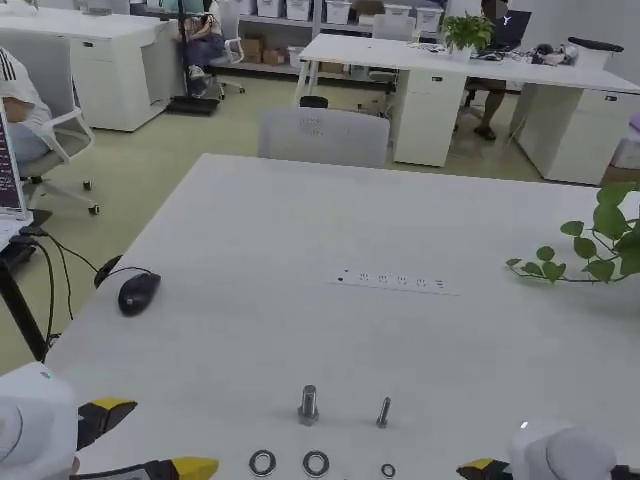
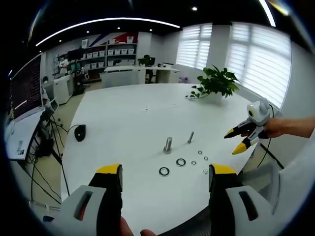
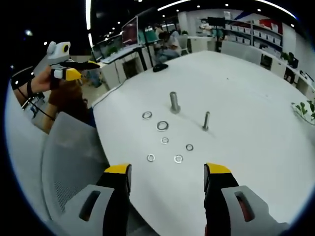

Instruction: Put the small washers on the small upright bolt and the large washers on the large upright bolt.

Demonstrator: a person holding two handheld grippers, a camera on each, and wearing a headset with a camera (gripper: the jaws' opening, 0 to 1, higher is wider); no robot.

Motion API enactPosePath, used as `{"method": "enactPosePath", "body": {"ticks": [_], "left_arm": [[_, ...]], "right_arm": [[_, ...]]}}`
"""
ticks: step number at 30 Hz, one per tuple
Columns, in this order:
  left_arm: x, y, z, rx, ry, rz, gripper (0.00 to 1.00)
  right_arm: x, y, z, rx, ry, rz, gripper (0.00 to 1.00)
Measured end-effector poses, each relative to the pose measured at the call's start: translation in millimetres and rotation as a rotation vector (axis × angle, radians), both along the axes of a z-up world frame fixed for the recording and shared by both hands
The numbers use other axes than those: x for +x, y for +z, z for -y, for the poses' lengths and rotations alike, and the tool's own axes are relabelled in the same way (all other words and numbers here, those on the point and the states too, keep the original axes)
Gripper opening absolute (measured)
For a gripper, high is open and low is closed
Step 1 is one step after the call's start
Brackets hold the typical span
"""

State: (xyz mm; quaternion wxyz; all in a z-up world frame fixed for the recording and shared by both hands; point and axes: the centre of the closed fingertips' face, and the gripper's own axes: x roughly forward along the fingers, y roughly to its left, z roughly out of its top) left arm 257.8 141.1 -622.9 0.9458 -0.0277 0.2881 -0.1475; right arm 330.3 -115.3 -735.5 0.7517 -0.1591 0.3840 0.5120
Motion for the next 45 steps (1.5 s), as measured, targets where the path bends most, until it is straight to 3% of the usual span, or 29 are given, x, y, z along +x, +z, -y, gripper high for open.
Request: {"method": "enactPosePath", "body": {"ticks": [9, 21, 25, 36, 45], "left_arm": [[-0.9, -2.0, -0.1, 0.001, -0.011, -0.006, 0.71], [2.2, -3.3, 4.4, -0.002, -0.039, -0.008, 0.71], [3.2, -3.9, 6.9, -0.004, -0.051, -0.01, 0.71], [2.6, -15.4, 18.6, -0.011, -0.1, -0.035, 0.7], [-6.1, -23.8, 28.7, -0.009, -0.126, -0.057, 0.7]], "right_arm": [[-1.5, -25.5, -7.2, -0.075, 0.072, -0.023, 0.57], [-0.3, -55.2, -5.5, -0.198, 0.211, -0.016, 0.53], [2.8, -59.6, -4.1, -0.217, 0.233, -0.018, 0.53], [13.1, -65.1, 2.0, -0.274, 0.327, 0.034, 0.46], [12.4, -74.6, -22.1, -0.264, 0.407, 0.058, 0.32]]}}
